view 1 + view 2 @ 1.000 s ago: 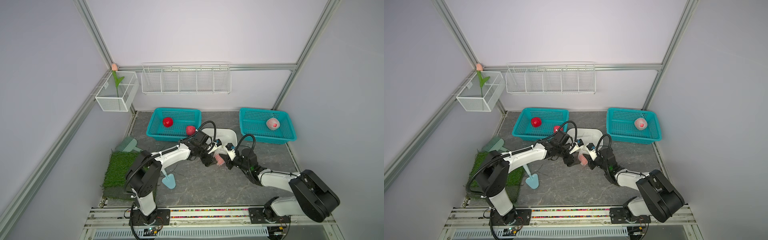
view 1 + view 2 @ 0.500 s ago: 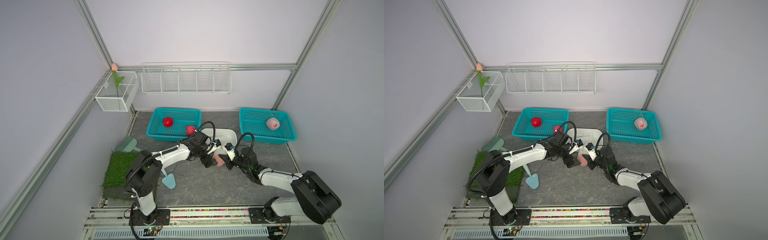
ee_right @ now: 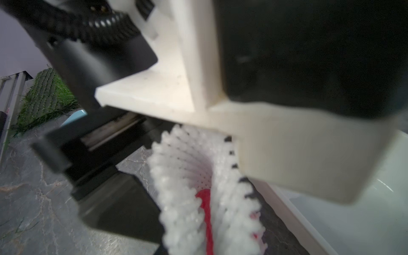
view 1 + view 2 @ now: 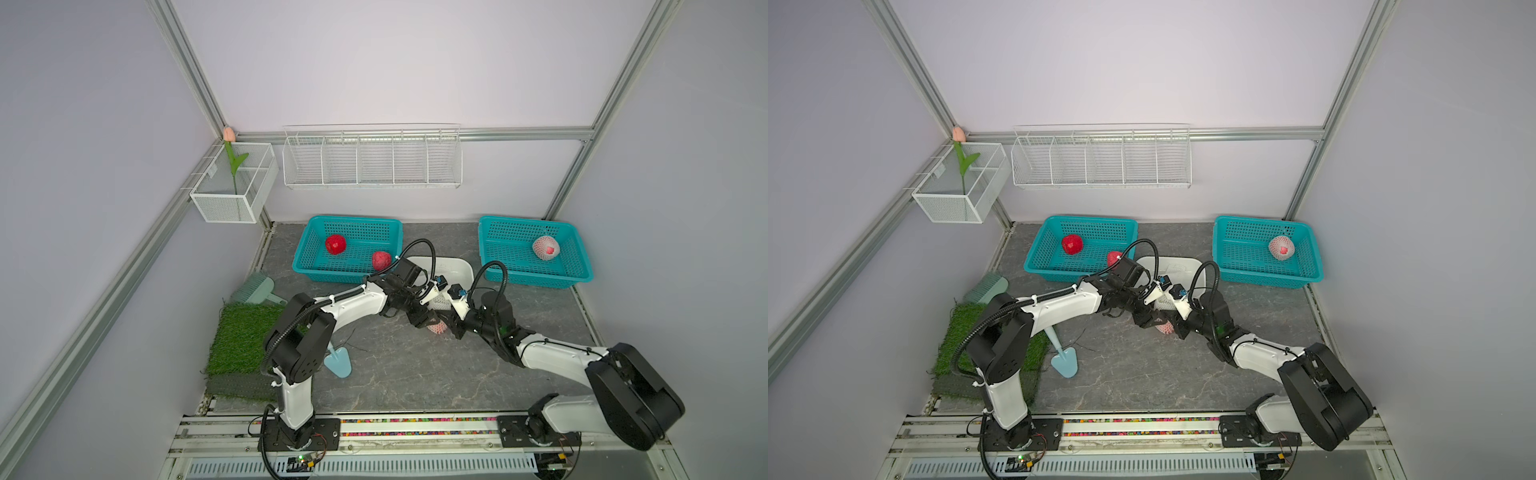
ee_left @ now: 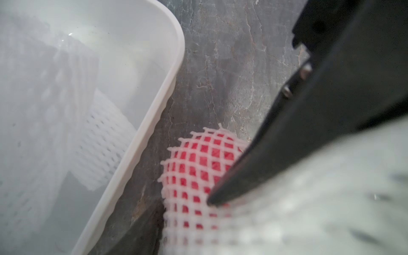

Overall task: Remove foam nets from apples
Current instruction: Remove the foam net from the apple.

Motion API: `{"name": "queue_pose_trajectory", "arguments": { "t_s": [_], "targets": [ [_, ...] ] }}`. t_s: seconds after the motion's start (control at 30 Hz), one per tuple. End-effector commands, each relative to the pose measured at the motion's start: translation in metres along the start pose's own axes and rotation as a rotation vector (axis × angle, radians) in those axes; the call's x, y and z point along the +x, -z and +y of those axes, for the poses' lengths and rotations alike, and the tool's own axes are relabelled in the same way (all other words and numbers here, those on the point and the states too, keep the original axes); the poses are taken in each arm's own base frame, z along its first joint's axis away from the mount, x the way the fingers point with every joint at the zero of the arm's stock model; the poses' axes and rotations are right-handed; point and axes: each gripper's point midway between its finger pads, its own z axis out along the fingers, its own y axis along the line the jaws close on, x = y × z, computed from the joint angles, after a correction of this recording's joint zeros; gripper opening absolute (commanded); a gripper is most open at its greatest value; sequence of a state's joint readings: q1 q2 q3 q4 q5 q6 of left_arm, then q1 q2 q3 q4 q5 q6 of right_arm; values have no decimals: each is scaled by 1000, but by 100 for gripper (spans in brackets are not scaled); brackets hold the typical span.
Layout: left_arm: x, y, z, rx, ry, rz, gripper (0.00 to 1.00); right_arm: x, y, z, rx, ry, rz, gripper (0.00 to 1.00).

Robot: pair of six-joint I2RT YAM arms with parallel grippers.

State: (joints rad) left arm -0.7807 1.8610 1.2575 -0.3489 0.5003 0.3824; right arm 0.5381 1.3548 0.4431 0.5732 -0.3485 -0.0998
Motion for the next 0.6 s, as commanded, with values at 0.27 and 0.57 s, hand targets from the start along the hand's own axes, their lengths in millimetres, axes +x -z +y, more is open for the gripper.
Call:
{"name": "queue_pose_trajectory", "arguments": {
  "t_s": [0.27, 0.57],
  "targets": [
    [-6, 3, -3, 14, -26, -12, 45, 3, 6, -11, 70, -42, 68, 81],
    [-12, 14, -1, -30, -41, -35, 41, 14, 28, -10, 96, -78, 91, 90]
  ]
}}
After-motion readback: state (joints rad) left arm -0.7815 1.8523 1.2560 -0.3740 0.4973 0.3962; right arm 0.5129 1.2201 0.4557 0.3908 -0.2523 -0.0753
